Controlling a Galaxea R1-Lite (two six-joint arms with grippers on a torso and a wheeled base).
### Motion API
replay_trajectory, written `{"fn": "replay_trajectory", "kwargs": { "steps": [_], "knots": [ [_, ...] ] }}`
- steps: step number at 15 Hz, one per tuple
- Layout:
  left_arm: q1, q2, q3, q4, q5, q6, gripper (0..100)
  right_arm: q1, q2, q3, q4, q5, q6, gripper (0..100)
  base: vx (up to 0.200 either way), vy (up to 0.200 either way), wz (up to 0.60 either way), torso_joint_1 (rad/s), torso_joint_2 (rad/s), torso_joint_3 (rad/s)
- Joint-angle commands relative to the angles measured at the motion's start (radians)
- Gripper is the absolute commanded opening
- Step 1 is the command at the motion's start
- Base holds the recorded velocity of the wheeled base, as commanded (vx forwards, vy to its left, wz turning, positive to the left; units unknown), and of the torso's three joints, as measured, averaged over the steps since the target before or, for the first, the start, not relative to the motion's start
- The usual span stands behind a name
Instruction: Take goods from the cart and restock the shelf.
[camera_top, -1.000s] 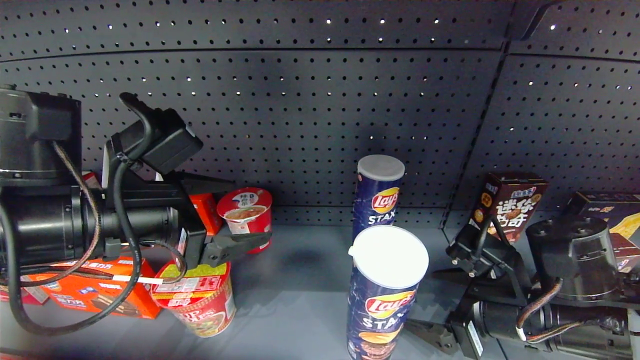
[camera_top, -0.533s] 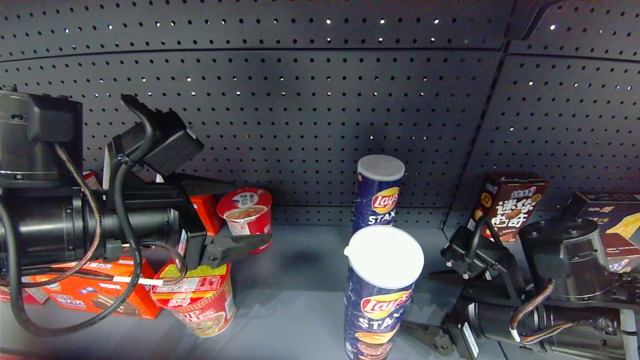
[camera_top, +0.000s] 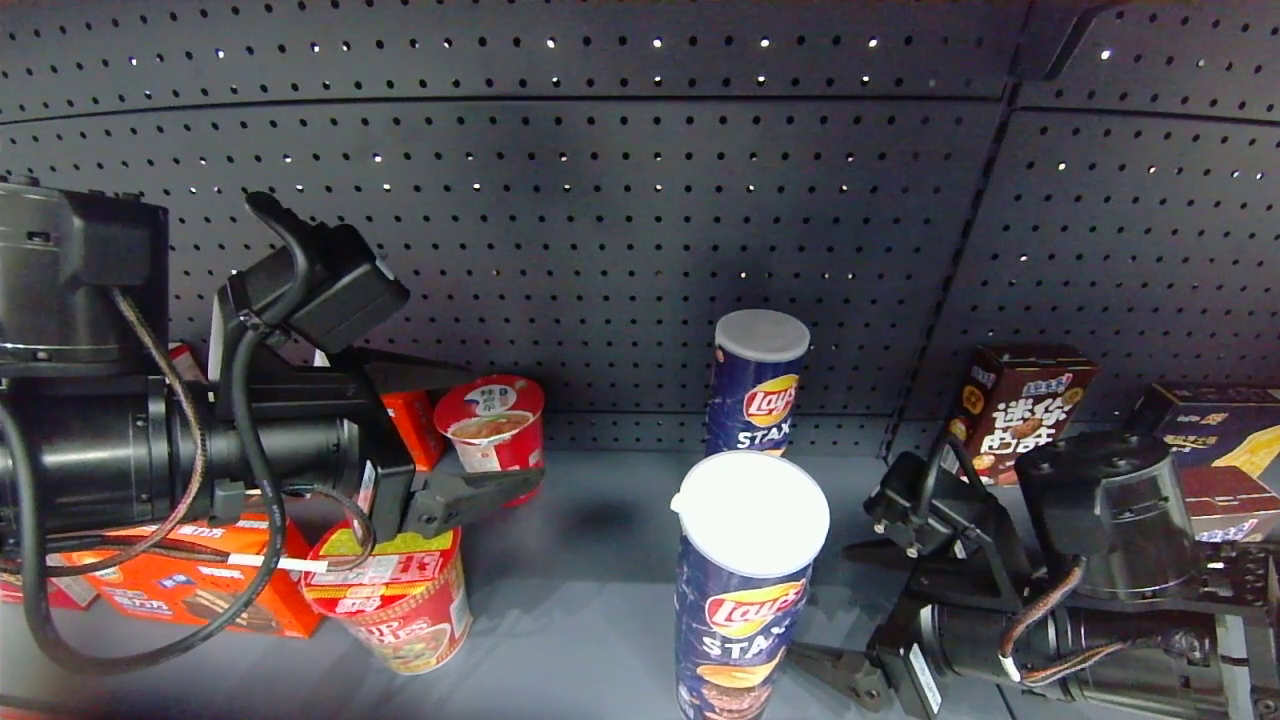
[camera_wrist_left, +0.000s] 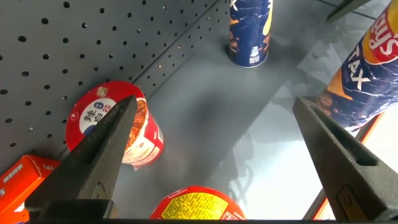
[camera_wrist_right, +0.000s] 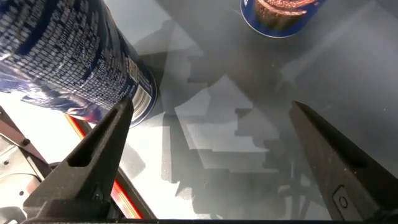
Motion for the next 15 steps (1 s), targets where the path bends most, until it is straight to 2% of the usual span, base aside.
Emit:
{"fn": "replay_trajectory", "kwargs": {
  "steps": [1, 8, 10, 15],
  "knots": [
    [0.000, -0.001, 0.002, 0.000, 0.000, 0.000, 100, -0.002, -0.005, -0.001, -0.001, 0.000, -0.001, 100, 0.000, 0.000, 0.00, 0.000, 0.00, 0.000],
    [0.001, -0.003, 0.007, 0.000, 0.000, 0.000, 100, -0.104, -0.031, -0.084, 0.002, -0.006, 0.001, 100, 0.000, 0.000, 0.00, 0.000, 0.00, 0.000],
    [0.001, -0.004, 0.007, 0.000, 0.000, -0.002, 100, -0.114, -0.008, -0.120, 0.002, -0.044, 0.002, 100, 0.000, 0.000, 0.00, 0.000, 0.00, 0.000],
    [0.001, -0.014, 0.013, 0.001, 0.000, -0.002, 100, -0.205, 0.064, -0.199, 0.002, -0.049, 0.001, 100, 0.000, 0.000, 0.00, 0.000, 0.00, 0.000]
  ]
}}
